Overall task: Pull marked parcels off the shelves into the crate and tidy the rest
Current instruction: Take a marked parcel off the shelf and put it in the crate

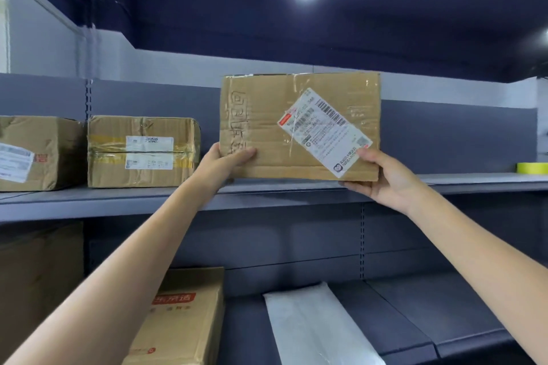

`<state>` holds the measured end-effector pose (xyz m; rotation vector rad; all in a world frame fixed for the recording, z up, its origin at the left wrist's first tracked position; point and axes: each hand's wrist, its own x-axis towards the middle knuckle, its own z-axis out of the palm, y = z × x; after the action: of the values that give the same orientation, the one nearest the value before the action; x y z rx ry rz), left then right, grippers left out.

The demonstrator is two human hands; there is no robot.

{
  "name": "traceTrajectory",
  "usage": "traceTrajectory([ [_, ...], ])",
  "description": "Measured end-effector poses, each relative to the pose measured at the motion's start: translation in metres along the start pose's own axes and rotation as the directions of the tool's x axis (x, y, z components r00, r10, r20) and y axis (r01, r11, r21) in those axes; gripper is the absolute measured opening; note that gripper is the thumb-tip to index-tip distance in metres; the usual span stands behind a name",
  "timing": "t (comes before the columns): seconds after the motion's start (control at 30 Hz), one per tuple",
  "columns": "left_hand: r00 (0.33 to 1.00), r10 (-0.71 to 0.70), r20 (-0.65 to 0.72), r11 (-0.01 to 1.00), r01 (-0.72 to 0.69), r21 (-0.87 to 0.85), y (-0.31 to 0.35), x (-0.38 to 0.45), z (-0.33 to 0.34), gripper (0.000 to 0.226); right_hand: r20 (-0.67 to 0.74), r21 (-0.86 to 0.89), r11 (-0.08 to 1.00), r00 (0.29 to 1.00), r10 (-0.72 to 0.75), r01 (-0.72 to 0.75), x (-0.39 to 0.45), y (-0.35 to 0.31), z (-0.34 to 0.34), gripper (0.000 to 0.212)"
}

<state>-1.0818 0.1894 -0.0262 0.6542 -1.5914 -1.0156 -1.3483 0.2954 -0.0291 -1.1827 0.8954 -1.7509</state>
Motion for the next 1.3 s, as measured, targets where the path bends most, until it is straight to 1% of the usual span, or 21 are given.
traceTrajectory([
  [0.07, 1.0, 0.004, 0.026, 0.994, -0.001, -0.11, 0.001, -0.002, -0.002, 0.051, 0.023, -0.041, 0.998, 0.999, 0.04, -0.039, -0.004, 0.003, -0.002, 0.029],
  [0.13, 0.999, 0.016, 0.031, 0.993, -0.012, -0.117, 0.0, -0.005, -0.004, 0.048, 0.058, -0.086, 0.993, 0.995, 0.08, -0.075, -0.006, 0.006, -0.007, 0.041],
  [0.23, 0.998, 0.056, 0.016, 0.991, -0.054, -0.121, 0.0, -0.011, -0.007, 0.036, 0.08, -0.216, 0.97, 0.988, 0.129, -0.109, -0.01, 0.01, -0.009, 0.042],
  [0.27, 0.998, 0.07, -0.005, 0.99, -0.07, -0.119, 0.001, -0.012, -0.008, 0.036, 0.069, -0.259, 0.961, 0.99, 0.12, -0.098, -0.012, 0.01, -0.007, 0.043],
  [0.33, 0.991, 0.1, -0.084, 0.987, -0.109, -0.116, 0.004, -0.014, -0.011, 0.05, 0.051, -0.257, 0.966, 0.998, 0.028, -0.014, -0.013, 0.008, -0.004, 0.047],
  [0.4, 0.977, 0.103, -0.184, 0.982, -0.129, -0.134, 0.009, -0.016, -0.012, 0.085, 0.015, -0.116, 0.989, 0.996, -0.092, 0.093, -0.013, 0.003, -0.002, 0.043],
  [0.43, 0.969, 0.105, -0.224, 0.98, -0.14, -0.144, 0.011, -0.016, -0.013, 0.098, -0.022, -0.045, 0.992, 0.992, -0.123, 0.122, -0.014, 0.001, -0.002, 0.044],
  [0.47, 0.959, 0.121, -0.256, 0.976, -0.162, -0.144, 0.013, -0.016, -0.014, 0.103, -0.066, -0.008, 0.991, 0.989, -0.131, 0.131, -0.016, 0.0, -0.002, 0.051],
  [0.5, 0.952, 0.135, -0.276, 0.974, -0.179, -0.14, 0.015, -0.017, -0.015, 0.104, -0.098, -0.013, 0.992, 0.987, -0.129, 0.129, -0.02, 0.001, -0.002, 0.059],
  [0.53, 0.948, 0.145, -0.283, 0.972, -0.19, -0.138, 0.016, -0.016, -0.016, 0.103, -0.111, -0.049, 0.991, 0.986, -0.127, 0.123, -0.023, 0.005, -0.001, 0.063],
  [0.6, 0.947, 0.154, -0.284, 0.967, -0.202, -0.152, 0.018, -0.016, -0.019, 0.096, -0.061, -0.146, 0.985, 0.993, -0.1, 0.09, -0.032, 0.014, 0.004, 0.056],
  [0.67, 0.953, 0.149, -0.262, 0.965, -0.198, -0.173, 0.024, -0.022, -0.015, 0.077, 0.044, -0.288, 0.956, 0.998, -0.047, 0.058, -0.04, 0.024, 0.01, 0.039],
  [0.73, 0.961, 0.158, -0.228, 0.966, -0.199, -0.167, 0.029, -0.027, -0.008, 0.043, 0.066, -0.388, 0.922, 0.998, 0.007, 0.019, -0.045, 0.035, 0.019, 0.027],
  [0.77, 0.966, 0.15, -0.21, 0.972, -0.184, -0.149, 0.03, -0.03, -0.003, 0.034, 0.061, -0.401, 0.916, 0.998, 0.035, -0.008, -0.047, 0.039, 0.023, 0.027],
  [0.8, 0.974, 0.137, -0.183, 0.978, -0.162, -0.133, 0.03, -0.033, 0.002, 0.035, 0.061, -0.398, 0.917, 0.996, 0.065, -0.036, -0.048, 0.045, 0.026, 0.03],
  [0.9, 0.994, 0.087, -0.065, 0.991, -0.093, -0.098, 0.021, -0.05, 0.01, 0.061, 0.102, -0.427, 0.903, 0.989, 0.107, -0.054, -0.052, 0.059, 0.037, 0.038],
  [0.97, 0.994, 0.092, 0.057, 0.994, -0.089, -0.059, 0.007, -0.068, 0.011, 0.068, 0.126, -0.424, 0.906, 0.99, 0.06, 0.0, -0.056, 0.064, 0.042, 0.033],
  [1.03, 0.988, 0.085, 0.131, 0.996, -0.081, -0.035, -0.008, -0.084, 0.009, 0.072, 0.126, -0.407, 0.913, 0.992, 0.033, 0.021, -0.059, 0.068, 0.046, 0.021],
  [1.1, 0.987, 0.066, 0.148, 0.997, -0.058, -0.052, -0.022, -0.094, 0.007, 0.078, 0.115, -0.375, 0.927, 0.993, 0.036, 0.01, -0.062, 0.073, 0.048, 0.017],
  [1.2, 0.993, 0.014, 0.12, 0.998, -0.007, -0.056, -0.035, -0.106, 0.004, 0.081, 0.093, -0.337, 0.942, 0.995, 0.027, 0.006, -0.066, 0.088, 0.052, 0.018],
  [1.3, 0.996, 0.013, 0.089, 0.999, -0.009, -0.053, -0.042, -0.121, -0.002, 0.08, 0.071, -0.265, 0.964, 0.996, 0.044, -0.024, -0.075, 0.106, 0.059, 0.027],
])
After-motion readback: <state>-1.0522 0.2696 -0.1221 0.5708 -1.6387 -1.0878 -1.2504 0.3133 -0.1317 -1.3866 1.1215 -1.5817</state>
